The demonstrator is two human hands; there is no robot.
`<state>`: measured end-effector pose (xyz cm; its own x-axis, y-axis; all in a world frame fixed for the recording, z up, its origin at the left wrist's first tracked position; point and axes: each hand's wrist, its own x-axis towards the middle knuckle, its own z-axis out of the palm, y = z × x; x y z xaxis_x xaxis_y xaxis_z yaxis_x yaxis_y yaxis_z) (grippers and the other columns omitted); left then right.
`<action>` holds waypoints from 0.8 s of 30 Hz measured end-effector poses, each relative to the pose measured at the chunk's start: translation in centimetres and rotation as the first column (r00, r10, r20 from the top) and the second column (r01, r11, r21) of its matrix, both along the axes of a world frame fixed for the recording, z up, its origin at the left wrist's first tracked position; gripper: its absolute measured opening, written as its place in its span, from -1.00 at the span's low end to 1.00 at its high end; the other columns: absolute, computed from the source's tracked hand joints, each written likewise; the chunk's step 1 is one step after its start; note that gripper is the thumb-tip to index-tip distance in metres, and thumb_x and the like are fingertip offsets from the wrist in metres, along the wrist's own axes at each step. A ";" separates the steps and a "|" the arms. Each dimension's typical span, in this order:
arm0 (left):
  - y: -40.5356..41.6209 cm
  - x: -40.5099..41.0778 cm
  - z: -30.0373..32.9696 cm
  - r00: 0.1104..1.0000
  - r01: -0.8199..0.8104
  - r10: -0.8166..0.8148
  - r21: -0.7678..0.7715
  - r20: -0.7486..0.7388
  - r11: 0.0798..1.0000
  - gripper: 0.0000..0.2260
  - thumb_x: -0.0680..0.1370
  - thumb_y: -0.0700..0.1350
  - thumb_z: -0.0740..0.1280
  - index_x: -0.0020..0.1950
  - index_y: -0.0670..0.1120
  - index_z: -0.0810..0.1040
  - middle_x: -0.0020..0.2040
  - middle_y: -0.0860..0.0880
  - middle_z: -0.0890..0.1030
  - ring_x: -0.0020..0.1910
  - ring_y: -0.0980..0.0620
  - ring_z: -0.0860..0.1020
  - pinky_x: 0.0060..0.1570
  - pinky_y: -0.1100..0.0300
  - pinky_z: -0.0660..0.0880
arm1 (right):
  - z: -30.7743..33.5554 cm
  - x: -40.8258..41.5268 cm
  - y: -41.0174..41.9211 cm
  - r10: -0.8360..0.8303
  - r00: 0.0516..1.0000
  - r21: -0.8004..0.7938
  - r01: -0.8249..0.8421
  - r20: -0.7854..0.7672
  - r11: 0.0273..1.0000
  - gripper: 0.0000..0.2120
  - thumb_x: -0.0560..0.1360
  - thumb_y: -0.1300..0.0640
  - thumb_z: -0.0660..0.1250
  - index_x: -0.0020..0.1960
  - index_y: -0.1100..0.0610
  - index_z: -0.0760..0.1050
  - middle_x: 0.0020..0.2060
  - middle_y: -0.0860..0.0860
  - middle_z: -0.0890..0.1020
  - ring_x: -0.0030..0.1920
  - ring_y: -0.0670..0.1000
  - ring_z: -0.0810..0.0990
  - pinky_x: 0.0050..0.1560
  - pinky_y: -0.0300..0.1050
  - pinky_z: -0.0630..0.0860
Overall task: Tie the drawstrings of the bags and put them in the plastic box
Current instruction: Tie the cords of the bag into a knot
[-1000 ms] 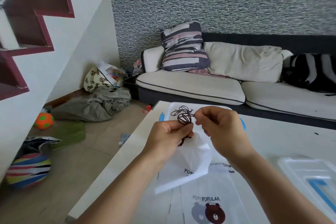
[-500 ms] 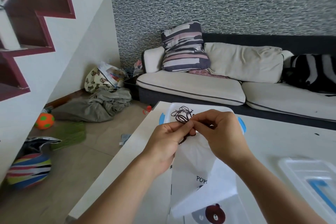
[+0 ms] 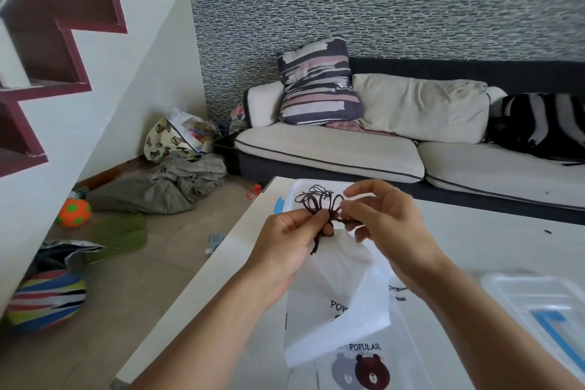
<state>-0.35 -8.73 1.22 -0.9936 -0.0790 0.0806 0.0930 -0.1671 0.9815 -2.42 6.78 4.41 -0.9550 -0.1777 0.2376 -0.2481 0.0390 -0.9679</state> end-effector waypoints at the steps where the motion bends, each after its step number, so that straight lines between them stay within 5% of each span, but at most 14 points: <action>1: 0.0 0.0 0.1 1.000 0.013 -0.013 -0.005 -0.007 1.000 -0.71 0.59 -0.04 0.38 -0.32 -0.07 0.66 -0.25 -0.06 0.60 -0.14 -0.10 0.38 -0.03 0.02 0.30 | -0.1 -0.2 0.1 -0.023 1.000 0.019 0.022 0.018 1.000 -0.87 0.52 0.23 0.43 0.05 0.08 0.61 -0.29 -0.09 0.67 -0.28 -0.07 0.59 -0.25 -0.12 0.48; 4: -0.1 0.0 0.0 0.997 0.073 -0.073 0.000 -0.010 0.997 -0.69 0.60 -0.07 0.37 -0.34 -0.06 0.66 -0.29 -0.02 0.61 -0.13 -0.13 0.35 -0.05 -0.01 0.27 | -0.1 -0.4 0.4 0.094 0.991 0.025 -0.097 0.094 0.995 -0.85 0.54 0.18 0.42 0.09 0.07 0.67 -0.23 -0.06 0.65 -0.22 -0.04 0.54 -0.22 -0.16 0.41; 8: 0.0 0.2 0.0 0.988 0.153 -0.153 -0.006 -0.007 0.988 -0.74 0.56 -0.04 0.42 -0.32 -0.06 0.65 -0.27 -0.10 0.57 -0.10 -0.15 0.33 -0.10 -0.01 0.24 | -0.3 -0.2 0.4 0.231 0.967 -0.045 -0.228 0.105 0.973 -0.71 0.45 0.09 0.44 -0.05 0.35 0.60 -0.33 0.12 0.60 -0.28 0.03 0.44 -0.33 -0.29 0.37; 17: 0.3 0.6 0.2 0.994 0.108 -0.108 -0.025 0.025 0.994 -0.73 0.51 0.07 0.42 -0.29 -0.07 0.67 -0.17 -0.17 0.45 -0.12 -0.12 0.35 -0.02 0.02 0.29 | -0.5 -0.3 -0.3 0.121 0.968 -0.244 -0.066 0.220 0.968 -0.89 0.50 0.23 0.43 -0.20 0.21 0.62 -0.40 0.06 0.61 -0.41 -0.07 0.54 -0.37 -0.33 0.49; 24: 0.3 0.5 0.2 0.997 0.065 -0.065 -0.020 0.038 0.998 -0.69 0.62 -0.14 0.34 -0.32 -0.07 0.68 -0.26 -0.04 0.64 -0.23 0.03 0.56 -0.11 0.22 0.48 | -0.6 -0.4 -0.4 0.056 0.967 -0.210 -0.003 0.249 0.978 -0.88 0.52 0.19 0.43 -0.19 0.17 0.59 -0.44 -0.02 0.57 -0.41 -0.10 0.50 -0.38 -0.32 0.48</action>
